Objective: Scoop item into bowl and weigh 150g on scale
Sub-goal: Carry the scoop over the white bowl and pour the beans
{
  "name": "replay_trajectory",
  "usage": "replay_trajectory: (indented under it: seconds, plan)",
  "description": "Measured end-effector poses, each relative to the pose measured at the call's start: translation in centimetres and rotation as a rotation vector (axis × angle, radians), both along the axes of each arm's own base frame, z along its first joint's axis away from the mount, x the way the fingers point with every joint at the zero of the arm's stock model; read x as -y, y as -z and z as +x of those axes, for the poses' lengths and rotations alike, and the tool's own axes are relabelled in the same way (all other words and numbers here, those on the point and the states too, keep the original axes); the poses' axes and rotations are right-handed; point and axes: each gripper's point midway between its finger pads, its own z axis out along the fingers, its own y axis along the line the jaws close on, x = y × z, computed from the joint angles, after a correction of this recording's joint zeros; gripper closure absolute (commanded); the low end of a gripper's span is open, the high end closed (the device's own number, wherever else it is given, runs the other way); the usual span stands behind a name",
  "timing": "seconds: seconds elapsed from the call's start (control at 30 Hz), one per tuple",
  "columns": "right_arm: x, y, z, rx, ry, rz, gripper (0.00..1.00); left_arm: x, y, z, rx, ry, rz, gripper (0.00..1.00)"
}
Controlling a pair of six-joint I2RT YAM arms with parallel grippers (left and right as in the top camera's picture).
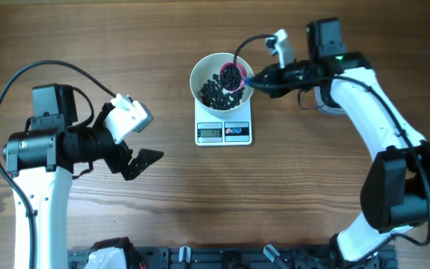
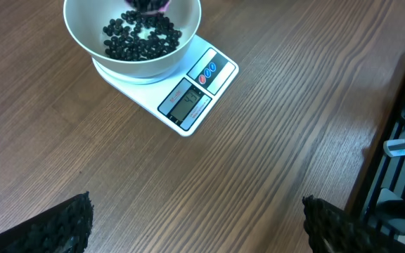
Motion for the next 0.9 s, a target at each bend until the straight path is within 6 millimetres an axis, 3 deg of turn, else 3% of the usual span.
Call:
replay_trajectory:
  seconds: [0.47,0.57,0.77,0.9]
  plan:
    - [-1.2,2.4,0.9,0.262,-0.1,-0.382,0.96,0.0,0.0,0.0,0.0,0.0,0.0,0.0]
    - [-1.1,1.1,1.1,0.346,-0.104,-0.462,0.96,0.0,0.0,0.0,0.0,0.0,0.0,0.0]
    - [-0.2,-4.1,1.3,0.505,-0.066,-0.524,0.96,0.0,0.0,0.0,0.0,0.0,0.0,0.0]
    - [0.5,-5.1,1.4,0.532,-0.05,-0.558,0.96,0.0,0.0,0.0,0.0,0.0,0.0,0.0]
